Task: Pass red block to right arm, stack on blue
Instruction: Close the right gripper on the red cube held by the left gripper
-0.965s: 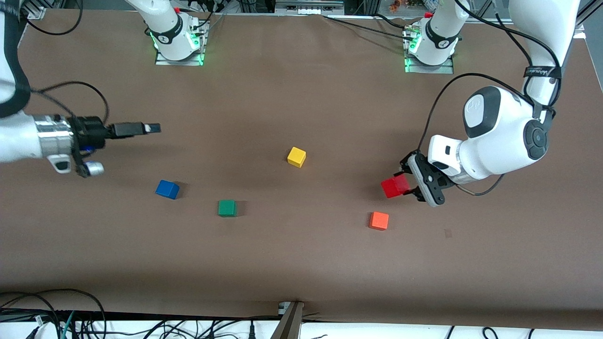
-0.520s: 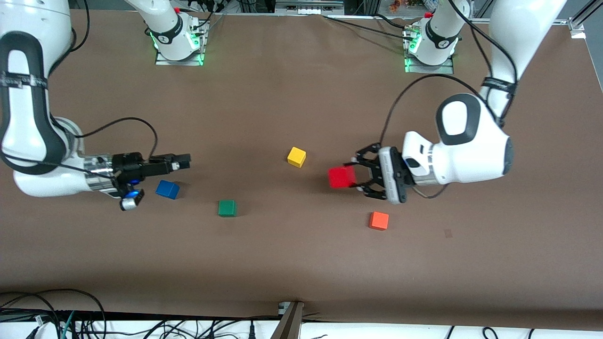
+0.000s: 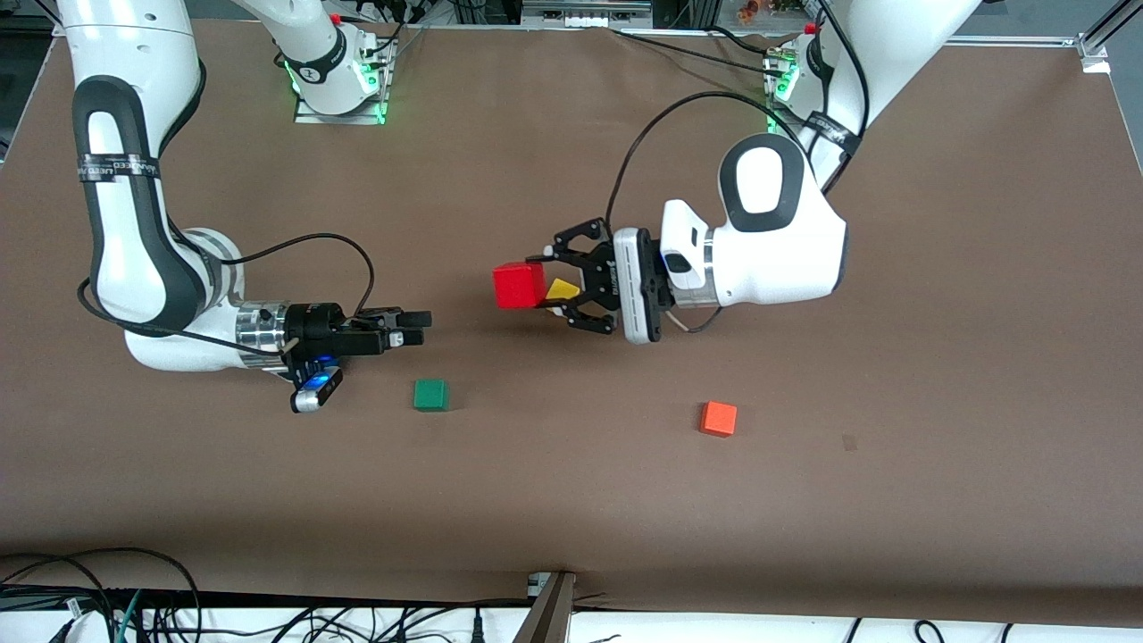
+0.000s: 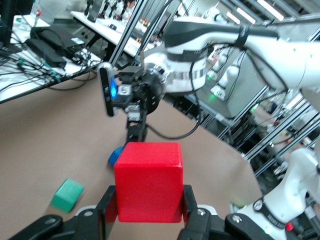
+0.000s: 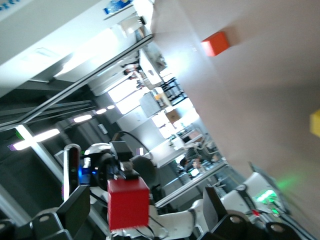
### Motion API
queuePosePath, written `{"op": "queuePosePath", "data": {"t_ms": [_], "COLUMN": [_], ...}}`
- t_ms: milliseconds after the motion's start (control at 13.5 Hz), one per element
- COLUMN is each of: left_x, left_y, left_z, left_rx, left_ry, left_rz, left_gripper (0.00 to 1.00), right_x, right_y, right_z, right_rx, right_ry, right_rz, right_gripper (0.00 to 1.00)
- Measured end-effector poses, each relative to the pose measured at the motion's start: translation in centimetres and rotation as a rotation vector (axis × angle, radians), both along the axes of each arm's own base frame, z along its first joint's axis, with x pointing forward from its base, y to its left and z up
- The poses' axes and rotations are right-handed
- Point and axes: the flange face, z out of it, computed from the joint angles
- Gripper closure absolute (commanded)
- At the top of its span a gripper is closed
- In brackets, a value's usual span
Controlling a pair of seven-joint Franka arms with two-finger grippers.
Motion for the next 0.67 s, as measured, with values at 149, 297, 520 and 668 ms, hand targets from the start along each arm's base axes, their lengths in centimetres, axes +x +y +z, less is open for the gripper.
{"op": "queuePosePath", "data": {"t_ms": [149,297,520,668], "left_x": [-0.1,0.0,-0.5,-0.6], "left_y": [-1.1,-1.7,-3.3,-4.5], "left_z": [-0.5,-1.1,-1.9,-2.4], "left_rx": [-0.02,-0.019,-0.014,-0.017], "left_ry": [0.017,0.019,0.018,0.017], "left_rz": [0.002,0.014,0.041,0.049], "left_gripper": [1.0,1.0,1.0,1.0], "right_x": [-0.2,-0.5,-1.6,-2.6], "right_y": [1.1,2.1,3.1,4.2], "right_z": [0.3,0.6,0.9,0.3], "right_rx": [0.036,0.082,0.112,0.121], "right_ry": [0.008,0.04,0.075,0.1], "right_rz": [-0.008,-0.022,-0.019,-0.005], "right_gripper": [0.0,0.0,0.0,0.0]}}
